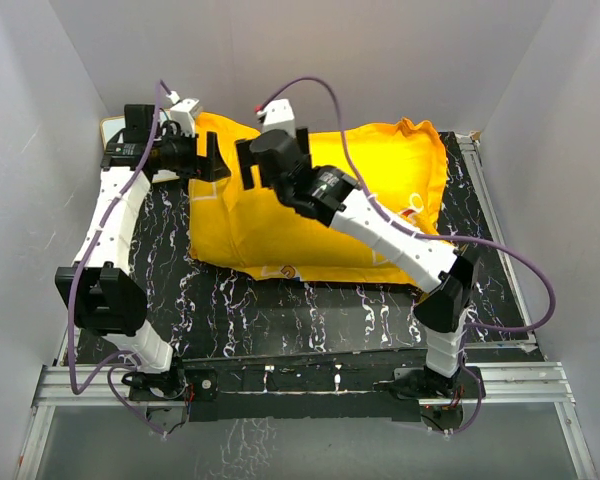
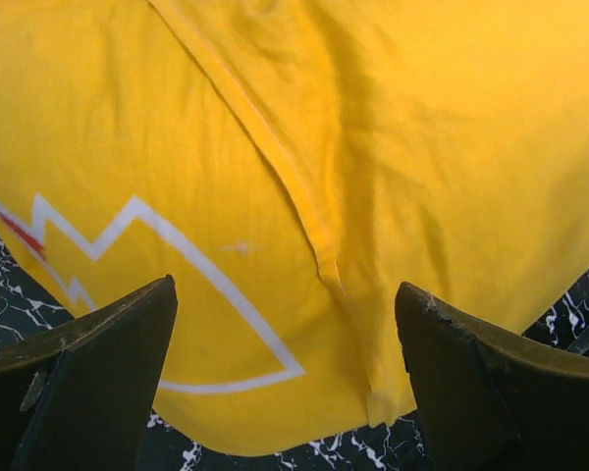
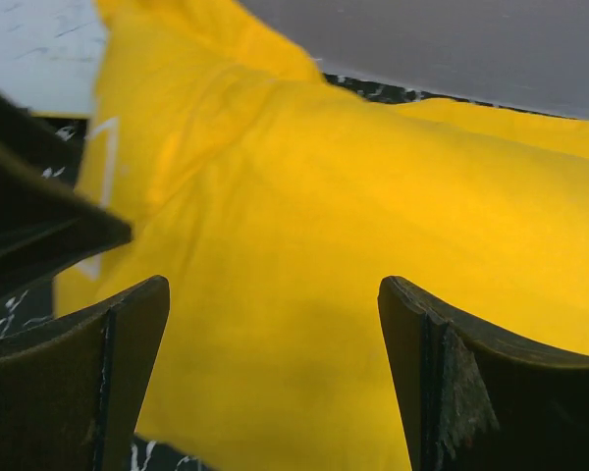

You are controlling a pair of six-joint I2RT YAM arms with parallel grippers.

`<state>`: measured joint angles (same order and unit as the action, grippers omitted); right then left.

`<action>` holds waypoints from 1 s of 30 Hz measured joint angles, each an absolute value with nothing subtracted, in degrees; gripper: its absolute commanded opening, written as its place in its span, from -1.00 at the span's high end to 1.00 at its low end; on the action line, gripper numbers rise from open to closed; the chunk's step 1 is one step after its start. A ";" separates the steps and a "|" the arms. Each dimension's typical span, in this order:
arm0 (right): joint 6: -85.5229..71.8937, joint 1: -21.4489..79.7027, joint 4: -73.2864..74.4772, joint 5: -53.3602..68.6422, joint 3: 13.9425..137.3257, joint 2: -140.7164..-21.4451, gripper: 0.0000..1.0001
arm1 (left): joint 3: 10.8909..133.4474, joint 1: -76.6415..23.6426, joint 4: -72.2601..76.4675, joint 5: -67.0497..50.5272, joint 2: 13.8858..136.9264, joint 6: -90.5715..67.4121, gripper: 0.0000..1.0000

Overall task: Remove the pillowcase from the pillow
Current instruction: Turn over the pillow at the center of the board.

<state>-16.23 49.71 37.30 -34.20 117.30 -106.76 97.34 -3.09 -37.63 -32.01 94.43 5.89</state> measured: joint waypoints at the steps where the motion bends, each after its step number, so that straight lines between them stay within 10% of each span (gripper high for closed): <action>1: -16.05 51.81 36.99 -33.82 117.89 -107.22 -0.81 | 97.86 -2.28 -38.11 -32.88 94.41 5.63 -0.82; 30: -7.57 53.63 32.95 -34.28 137.19 -128.01 -0.80 | 83.02 10.37 -41.15 -39.57 93.86 0.84 -0.50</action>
<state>-7.57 53.63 32.95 -34.28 137.19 -128.01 83.02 10.37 -41.15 -39.57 93.86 0.84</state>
